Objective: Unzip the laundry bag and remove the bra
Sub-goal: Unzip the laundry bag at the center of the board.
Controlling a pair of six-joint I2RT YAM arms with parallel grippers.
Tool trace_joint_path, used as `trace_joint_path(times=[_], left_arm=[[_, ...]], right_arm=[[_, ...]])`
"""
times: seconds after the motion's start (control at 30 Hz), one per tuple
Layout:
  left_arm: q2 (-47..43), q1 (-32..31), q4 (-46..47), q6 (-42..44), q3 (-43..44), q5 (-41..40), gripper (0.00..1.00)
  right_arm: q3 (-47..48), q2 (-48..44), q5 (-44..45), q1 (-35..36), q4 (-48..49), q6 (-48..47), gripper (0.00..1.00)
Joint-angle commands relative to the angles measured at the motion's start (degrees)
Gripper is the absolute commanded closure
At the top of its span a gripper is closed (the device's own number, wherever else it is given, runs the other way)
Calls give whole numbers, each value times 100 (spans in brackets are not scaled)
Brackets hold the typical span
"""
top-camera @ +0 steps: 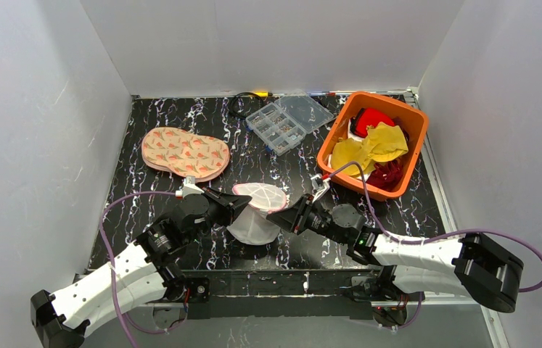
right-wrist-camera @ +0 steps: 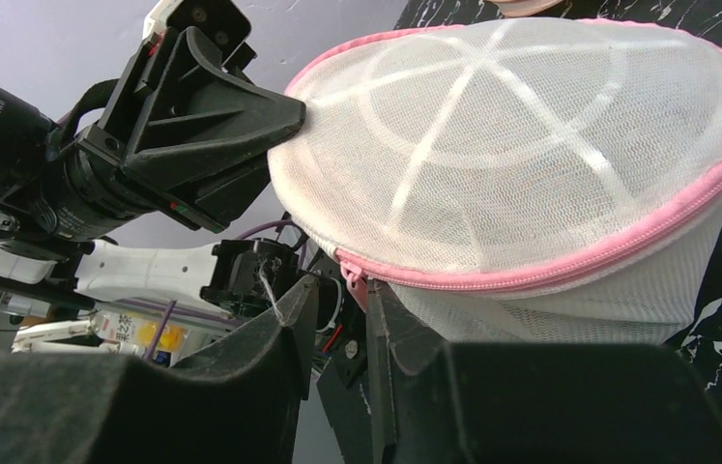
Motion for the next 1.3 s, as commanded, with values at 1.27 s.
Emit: trace_joint_path(times=[1.27], left_arm=[[-100,-45,-34,44,237,-143,100]], right_arm=[[295,-128,-209,23,-164,-440,46]])
